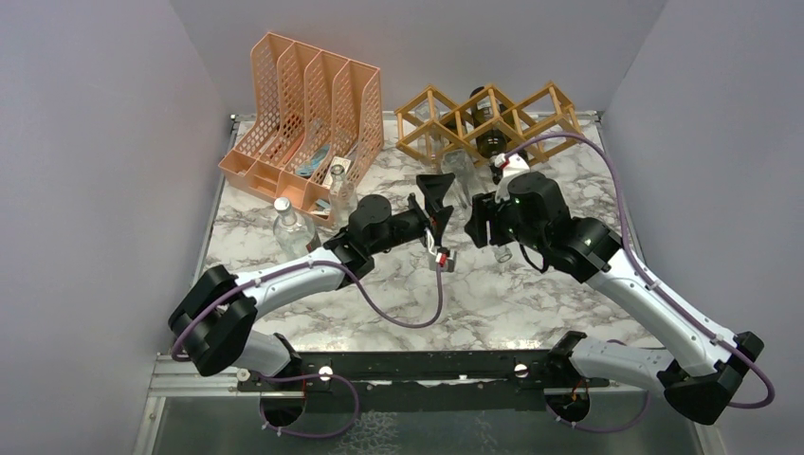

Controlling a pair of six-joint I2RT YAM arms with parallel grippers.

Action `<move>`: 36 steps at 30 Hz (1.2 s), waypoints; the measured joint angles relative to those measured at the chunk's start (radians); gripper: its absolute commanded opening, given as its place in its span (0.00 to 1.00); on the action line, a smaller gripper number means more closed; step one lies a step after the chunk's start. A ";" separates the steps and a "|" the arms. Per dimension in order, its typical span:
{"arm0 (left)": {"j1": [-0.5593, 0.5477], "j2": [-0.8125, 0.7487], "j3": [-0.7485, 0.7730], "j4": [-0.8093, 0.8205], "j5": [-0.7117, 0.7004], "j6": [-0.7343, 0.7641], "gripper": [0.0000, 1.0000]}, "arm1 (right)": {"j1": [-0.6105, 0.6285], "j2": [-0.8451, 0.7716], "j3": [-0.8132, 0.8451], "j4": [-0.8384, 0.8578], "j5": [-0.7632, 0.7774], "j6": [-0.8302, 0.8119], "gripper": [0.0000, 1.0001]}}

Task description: Put the wine bottle on the wine rack

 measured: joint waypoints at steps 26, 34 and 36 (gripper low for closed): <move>0.029 -0.166 0.073 -0.065 -0.593 -1.282 0.99 | -0.310 0.037 0.034 0.114 0.267 -0.069 0.01; 0.038 -0.166 0.075 -0.155 -0.599 -1.403 0.99 | -0.386 -0.054 -0.196 0.110 0.273 0.007 0.01; 0.040 -0.165 0.080 -0.180 -0.599 -1.416 0.99 | -0.420 -0.051 -0.209 0.122 0.255 0.007 0.01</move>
